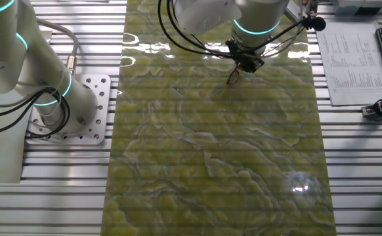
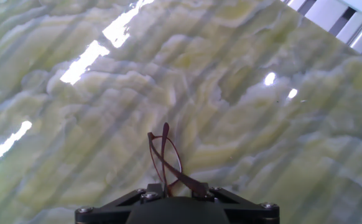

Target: Unfold the leg of the glasses (with one hand)

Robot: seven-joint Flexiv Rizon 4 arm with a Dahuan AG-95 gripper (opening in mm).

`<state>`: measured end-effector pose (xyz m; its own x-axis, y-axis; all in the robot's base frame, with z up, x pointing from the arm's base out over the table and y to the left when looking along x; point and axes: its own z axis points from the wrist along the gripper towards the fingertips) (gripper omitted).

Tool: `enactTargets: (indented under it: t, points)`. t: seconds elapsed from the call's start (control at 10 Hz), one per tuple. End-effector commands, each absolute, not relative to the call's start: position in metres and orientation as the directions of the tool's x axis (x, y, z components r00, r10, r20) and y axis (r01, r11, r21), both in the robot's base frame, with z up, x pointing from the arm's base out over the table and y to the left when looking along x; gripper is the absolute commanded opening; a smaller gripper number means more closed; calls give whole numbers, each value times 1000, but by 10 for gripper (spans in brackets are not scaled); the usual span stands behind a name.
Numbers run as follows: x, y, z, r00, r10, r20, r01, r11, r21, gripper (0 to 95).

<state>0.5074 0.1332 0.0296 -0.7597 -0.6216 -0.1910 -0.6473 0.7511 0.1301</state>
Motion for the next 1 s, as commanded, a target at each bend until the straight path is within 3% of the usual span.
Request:
enactTargets:
  t: [0.1,1.0]
  points:
    - [508,136,30,-757,-620,-206,-651,741,166,190]
    - [512,142,29,-757,-619,-209,-652,736,183,190]
